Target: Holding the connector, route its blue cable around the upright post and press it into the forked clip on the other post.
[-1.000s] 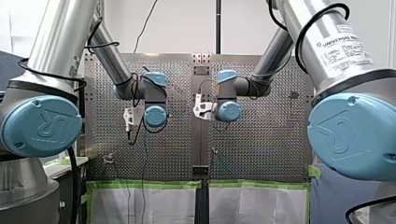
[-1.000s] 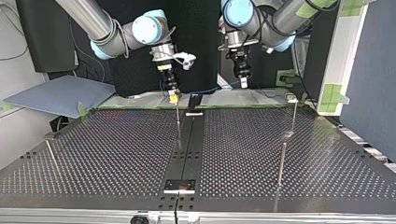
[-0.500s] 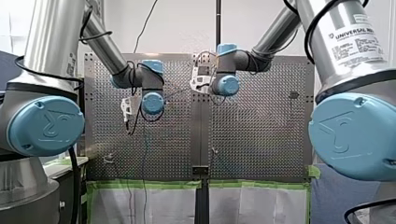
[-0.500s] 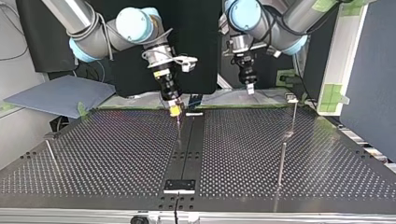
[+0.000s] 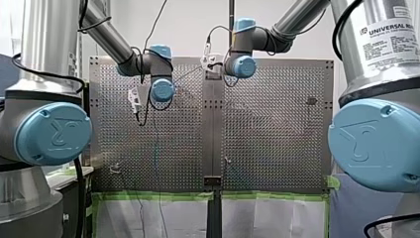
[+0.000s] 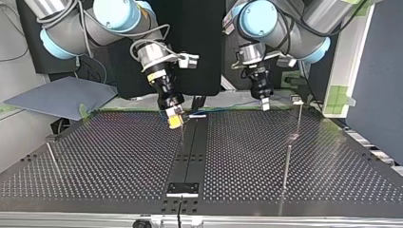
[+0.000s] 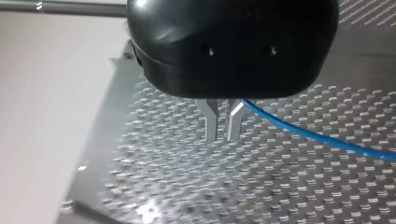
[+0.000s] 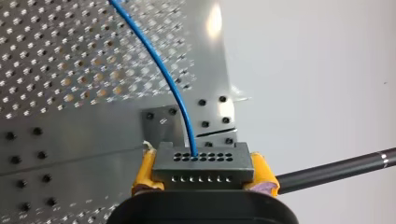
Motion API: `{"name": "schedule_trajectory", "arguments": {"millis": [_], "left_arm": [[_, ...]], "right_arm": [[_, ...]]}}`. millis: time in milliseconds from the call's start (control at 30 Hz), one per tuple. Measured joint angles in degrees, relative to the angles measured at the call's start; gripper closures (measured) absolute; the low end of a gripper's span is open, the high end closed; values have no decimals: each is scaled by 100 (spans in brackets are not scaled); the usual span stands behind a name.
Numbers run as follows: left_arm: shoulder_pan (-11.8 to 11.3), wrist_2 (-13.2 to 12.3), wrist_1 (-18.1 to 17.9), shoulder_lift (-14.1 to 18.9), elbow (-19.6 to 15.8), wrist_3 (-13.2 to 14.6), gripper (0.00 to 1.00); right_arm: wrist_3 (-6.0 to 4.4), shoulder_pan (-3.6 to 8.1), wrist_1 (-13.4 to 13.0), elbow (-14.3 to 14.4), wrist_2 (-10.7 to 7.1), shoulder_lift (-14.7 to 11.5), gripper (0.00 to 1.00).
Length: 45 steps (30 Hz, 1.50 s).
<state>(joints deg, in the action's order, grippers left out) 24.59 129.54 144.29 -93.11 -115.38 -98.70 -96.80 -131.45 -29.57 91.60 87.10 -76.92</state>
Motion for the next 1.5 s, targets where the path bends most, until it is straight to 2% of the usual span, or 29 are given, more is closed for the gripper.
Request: {"name": "schedule_trajectory", "arguments": {"millis": [133, 533, 833, 1067, 1300, 1500], "left_arm": [[-105, 3, 186, 158, 184, -56, 86], [-439, -57, 699, 408, 738, -327, 84], [-857, -446, 1005, 591, 1168, -605, 84], [-1215, -803, 1096, 639, 1520, -838, 84], [-1543, -1131, 1088, 608, 1774, -1054, 84], [-1838, -1427, 1134, 465, 1937, -1114, 82]], "right_arm": [[-19, 5, 21, -40, -83, -18, 100], [-84, 61, -59, -108, -154, 10, 100], [-95, 65, -55, -237, -203, 96, 100], [-72, -7, -67, -386, -244, 199, 100], [-82, -46, -129, -529, -298, 226, 100], [-92, -55, -168, -652, -330, 272, 100]]}}
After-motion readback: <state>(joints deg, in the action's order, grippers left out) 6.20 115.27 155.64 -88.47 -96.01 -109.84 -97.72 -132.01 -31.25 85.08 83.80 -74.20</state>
